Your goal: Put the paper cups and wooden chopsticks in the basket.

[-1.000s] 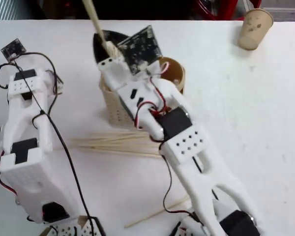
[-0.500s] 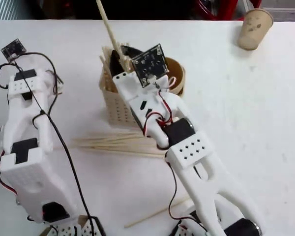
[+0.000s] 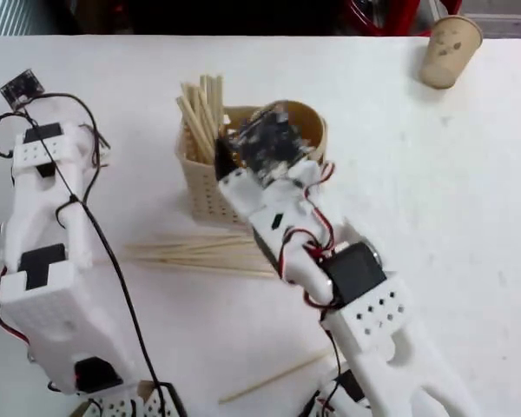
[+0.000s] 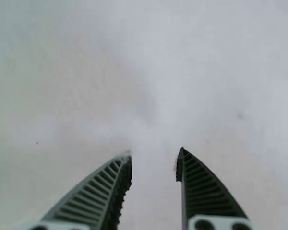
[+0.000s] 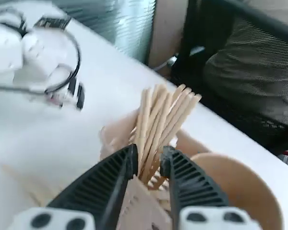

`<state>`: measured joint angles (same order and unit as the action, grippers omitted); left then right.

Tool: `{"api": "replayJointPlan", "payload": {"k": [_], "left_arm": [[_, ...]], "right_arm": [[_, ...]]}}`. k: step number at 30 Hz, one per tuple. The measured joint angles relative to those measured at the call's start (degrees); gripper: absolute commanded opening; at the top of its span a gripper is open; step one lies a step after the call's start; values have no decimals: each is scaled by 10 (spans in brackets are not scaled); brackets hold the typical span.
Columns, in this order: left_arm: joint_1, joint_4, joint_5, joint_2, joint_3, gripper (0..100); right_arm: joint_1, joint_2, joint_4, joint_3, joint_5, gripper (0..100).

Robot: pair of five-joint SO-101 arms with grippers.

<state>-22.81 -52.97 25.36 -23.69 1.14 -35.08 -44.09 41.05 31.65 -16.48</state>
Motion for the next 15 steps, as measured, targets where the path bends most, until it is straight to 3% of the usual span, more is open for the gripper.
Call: {"api": "replayJointPlan", "payload": {"k": [7,15], "left_arm": [[-2,0,0,0,0,168],[-3,0,0,0,0,168]], "right_arm": [[-55,90,239,-2,-158,179],[-103,273,138,120,-243,180]]}}
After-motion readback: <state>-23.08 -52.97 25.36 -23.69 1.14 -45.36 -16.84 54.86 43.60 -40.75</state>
